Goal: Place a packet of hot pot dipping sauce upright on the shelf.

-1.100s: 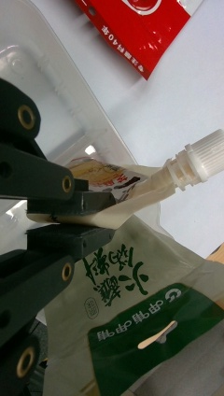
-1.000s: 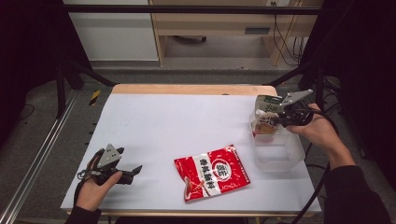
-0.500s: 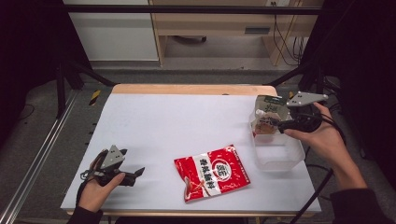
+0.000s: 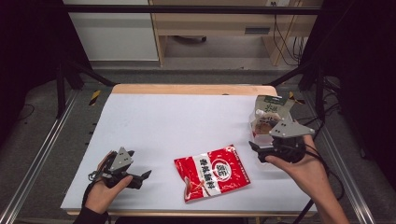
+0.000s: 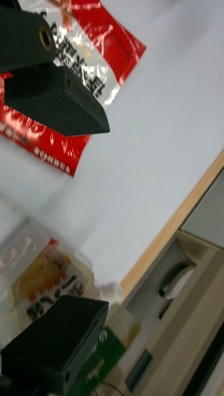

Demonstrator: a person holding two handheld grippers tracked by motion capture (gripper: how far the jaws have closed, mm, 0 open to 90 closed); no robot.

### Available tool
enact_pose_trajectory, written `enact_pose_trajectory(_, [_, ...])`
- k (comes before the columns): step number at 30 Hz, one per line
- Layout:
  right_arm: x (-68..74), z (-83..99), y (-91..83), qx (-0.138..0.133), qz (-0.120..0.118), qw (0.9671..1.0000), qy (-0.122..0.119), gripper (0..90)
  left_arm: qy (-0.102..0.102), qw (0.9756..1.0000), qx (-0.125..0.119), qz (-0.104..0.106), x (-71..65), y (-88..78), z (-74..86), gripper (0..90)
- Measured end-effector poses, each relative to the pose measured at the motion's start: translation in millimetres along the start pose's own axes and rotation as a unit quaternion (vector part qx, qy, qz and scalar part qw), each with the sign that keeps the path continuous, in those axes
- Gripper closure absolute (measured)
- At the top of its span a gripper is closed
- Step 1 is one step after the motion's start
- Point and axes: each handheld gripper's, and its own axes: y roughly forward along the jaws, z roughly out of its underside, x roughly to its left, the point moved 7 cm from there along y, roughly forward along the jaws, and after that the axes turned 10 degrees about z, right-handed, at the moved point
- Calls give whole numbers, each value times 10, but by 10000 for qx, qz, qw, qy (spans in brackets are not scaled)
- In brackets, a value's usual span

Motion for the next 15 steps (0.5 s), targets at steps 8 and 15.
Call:
enact_pose_trajectory(8, [440,121,70,100,-296,9995,73,161,82,9999,10,100,-81,59,-36,50])
enact_pose_trajectory(15, [672,271,176,224,-406,9986,255,173,97,9998,-29,142,-109,84,-64,53])
